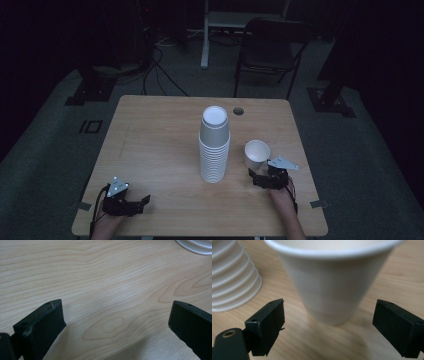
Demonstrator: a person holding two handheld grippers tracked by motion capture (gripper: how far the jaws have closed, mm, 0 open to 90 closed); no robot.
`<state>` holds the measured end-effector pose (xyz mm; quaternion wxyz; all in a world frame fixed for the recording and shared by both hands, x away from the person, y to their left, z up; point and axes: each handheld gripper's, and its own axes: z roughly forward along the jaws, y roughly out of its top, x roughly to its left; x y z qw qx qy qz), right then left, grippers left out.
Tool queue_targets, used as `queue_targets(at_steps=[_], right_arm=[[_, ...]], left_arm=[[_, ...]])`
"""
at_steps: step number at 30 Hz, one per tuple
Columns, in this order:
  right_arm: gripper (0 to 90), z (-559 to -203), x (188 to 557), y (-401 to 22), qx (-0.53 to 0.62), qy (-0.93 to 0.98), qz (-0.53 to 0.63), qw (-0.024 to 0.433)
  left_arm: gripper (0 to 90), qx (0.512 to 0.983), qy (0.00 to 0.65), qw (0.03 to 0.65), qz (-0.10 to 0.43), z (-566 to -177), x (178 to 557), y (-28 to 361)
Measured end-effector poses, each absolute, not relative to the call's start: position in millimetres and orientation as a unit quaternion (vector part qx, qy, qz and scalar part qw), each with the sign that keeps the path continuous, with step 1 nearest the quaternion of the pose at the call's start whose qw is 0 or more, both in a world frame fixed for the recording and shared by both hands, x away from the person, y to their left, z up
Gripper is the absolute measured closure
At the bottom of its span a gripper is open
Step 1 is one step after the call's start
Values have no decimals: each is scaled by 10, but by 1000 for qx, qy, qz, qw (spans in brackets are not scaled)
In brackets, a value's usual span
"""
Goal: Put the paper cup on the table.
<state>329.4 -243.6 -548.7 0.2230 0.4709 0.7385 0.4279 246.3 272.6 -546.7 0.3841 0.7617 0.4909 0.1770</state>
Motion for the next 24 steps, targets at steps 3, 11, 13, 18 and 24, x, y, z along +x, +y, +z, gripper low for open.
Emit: queue_targets(at_steps=[3, 11, 13, 18, 24], right_arm=[[100, -5493, 3236, -2491, 474, 738, 427, 220], [100, -5488, 3106, -2595, 469, 745, 424, 214], [100, -5483, 3074, -2619, 470, 747, 420, 212], [100, -5474, 2975, -2723, 482, 739, 419, 213], [106, -5483, 2859, -2883, 507, 730, 405, 214]], left_arm=[[7, 764, 490, 381, 177, -5469, 2461, 2720], [7, 765, 489, 379, 177, -5468, 2465, 2719], [7, 766, 490, 378, 176, -5469, 2466, 2718], [7, 767, 489, 376, 176, -5474, 2470, 2716], [7, 769, 488, 373, 177, -5475, 2473, 2709]])
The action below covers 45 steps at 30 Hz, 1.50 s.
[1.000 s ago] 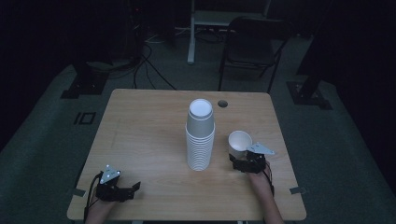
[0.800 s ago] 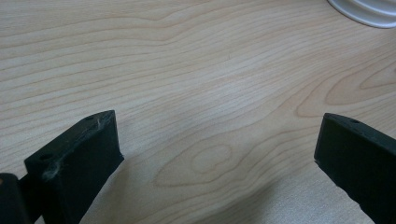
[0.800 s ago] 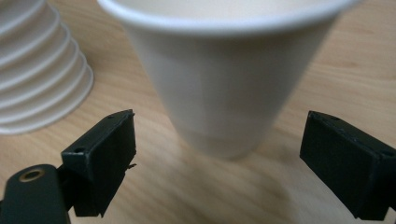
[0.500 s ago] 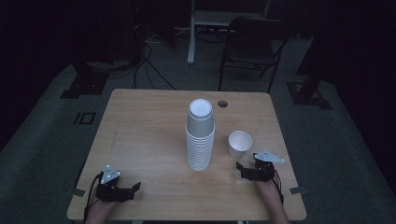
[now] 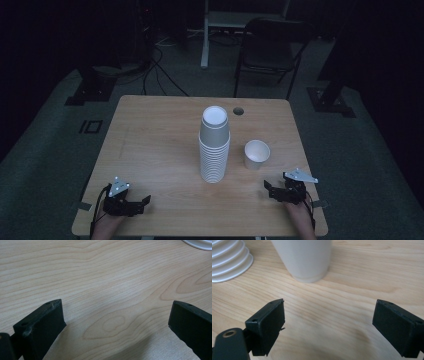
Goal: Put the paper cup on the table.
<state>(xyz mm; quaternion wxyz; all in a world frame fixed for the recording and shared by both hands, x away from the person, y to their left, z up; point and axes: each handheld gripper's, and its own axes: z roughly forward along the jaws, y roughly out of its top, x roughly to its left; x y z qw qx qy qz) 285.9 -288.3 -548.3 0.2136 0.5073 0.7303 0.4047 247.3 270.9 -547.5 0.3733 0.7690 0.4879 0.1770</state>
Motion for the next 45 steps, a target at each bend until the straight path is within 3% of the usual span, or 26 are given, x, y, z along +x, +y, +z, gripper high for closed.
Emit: queue_targets(at_steps=[20, 45], right_arm=[[135, -5481, 2467, -3289, 552, 715, 367, 222], [119, -5563, 2506, -3252, 543, 740, 324, 230]], left_arm=[[7, 771, 488, 366, 184, -5484, 2453, 2716], [7, 773, 494, 354, 182, -5492, 2453, 2708]])
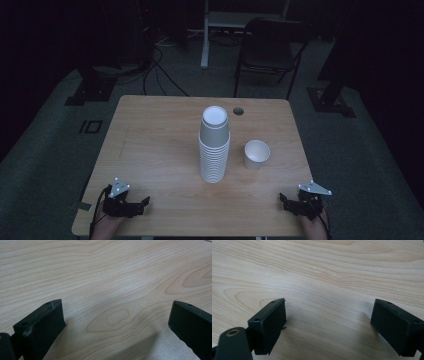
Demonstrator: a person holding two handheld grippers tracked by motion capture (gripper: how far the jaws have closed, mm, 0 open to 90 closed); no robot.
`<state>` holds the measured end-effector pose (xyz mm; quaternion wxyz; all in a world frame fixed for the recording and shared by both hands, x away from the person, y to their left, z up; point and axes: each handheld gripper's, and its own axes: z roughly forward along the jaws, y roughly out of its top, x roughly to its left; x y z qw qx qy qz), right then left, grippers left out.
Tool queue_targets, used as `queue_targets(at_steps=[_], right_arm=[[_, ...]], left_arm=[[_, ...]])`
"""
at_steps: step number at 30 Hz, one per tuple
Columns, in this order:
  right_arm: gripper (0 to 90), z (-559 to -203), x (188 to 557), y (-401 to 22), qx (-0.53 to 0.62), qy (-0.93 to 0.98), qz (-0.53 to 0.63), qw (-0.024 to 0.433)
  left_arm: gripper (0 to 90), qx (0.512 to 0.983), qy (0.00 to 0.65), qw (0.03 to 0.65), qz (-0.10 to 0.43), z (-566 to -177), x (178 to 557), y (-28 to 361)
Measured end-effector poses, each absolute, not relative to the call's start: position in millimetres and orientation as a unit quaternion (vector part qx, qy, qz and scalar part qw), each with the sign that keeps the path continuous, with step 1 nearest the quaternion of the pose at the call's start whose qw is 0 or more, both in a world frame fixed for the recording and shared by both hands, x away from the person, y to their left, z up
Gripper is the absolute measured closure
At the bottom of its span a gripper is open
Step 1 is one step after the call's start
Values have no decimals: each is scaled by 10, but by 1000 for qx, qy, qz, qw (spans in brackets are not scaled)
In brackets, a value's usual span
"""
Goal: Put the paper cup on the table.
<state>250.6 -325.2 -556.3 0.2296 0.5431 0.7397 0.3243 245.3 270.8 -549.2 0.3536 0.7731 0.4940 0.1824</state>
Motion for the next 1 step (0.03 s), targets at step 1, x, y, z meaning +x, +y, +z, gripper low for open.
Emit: queue_targets(at_steps=[1], right_arm=[[117, -5563, 2507, -3253, 543, 740, 324, 230]], left_arm=[[7, 774, 494, 353, 182, -5492, 2454, 2707]])
